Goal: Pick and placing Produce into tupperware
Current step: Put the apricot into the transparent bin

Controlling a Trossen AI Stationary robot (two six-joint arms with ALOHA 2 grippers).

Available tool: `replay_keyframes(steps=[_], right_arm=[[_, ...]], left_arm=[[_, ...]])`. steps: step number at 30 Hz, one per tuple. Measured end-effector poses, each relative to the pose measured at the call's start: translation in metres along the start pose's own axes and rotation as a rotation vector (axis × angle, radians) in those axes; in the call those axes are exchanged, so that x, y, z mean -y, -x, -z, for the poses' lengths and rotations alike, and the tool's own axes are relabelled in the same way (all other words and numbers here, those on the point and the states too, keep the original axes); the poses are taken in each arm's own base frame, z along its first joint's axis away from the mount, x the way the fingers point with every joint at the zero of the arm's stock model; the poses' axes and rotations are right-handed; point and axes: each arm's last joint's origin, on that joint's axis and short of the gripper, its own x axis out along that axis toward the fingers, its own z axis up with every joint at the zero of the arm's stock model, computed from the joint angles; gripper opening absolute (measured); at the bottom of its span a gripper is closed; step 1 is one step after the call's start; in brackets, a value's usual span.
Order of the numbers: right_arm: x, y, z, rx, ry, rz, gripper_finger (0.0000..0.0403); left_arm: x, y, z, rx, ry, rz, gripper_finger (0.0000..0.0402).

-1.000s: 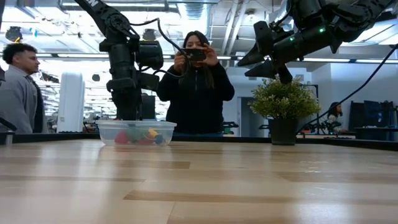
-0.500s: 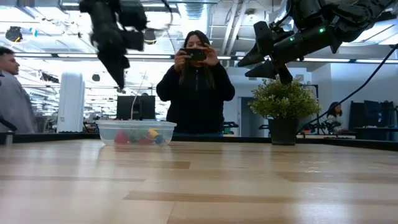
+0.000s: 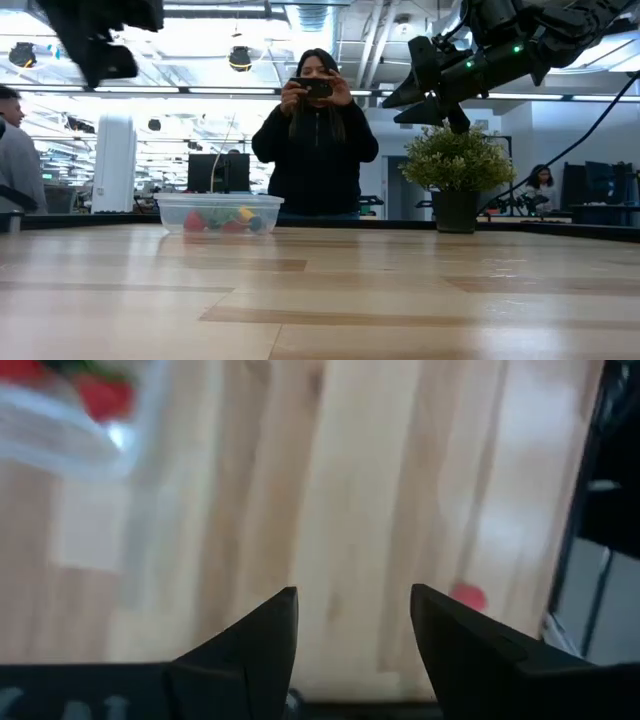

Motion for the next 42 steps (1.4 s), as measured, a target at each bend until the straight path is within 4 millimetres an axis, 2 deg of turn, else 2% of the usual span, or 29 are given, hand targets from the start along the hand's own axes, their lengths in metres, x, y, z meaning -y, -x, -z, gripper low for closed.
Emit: replay_keyframes(steps=[5, 13, 22, 26, 34, 42], right_arm=[[0.0, 0.0, 0.0, 0.0, 0.0, 0.0, 0.0244], [-0.001, 0.0, 0.0, -0.001, 0.0, -0.005, 0.0244], [-0.001, 0.0, 0.0, -0.001, -0.034, -0.006, 0.0244], [-0.001, 0.0, 0.0, -0.001, -0.038, -0.006, 0.0244], [-0.001, 0.0, 0.0, -0.001, -0.072, -0.006, 0.0244], [-0.001, 0.0, 0.0, -0.001, -0.09, -0.006, 0.0244]], left_arm=[[0.024, -0.016, 0.009, -0.086, -0.042, 0.019, 0.0186], [0.07, -0.045, 0.013, -0.056, -0.159, -0.01, 0.0186], [0.118, -0.079, 0.033, -0.177, -0.222, -0.046, 0.0186], [0.14, -0.095, 0.044, -0.179, -0.273, -0.059, 0.0186], [0.162, -0.118, 0.06, -0.116, -0.14, -0.148, 0.0186], [0.177, -0.122, 0.068, -0.095, -0.254, -0.057, 0.019]])
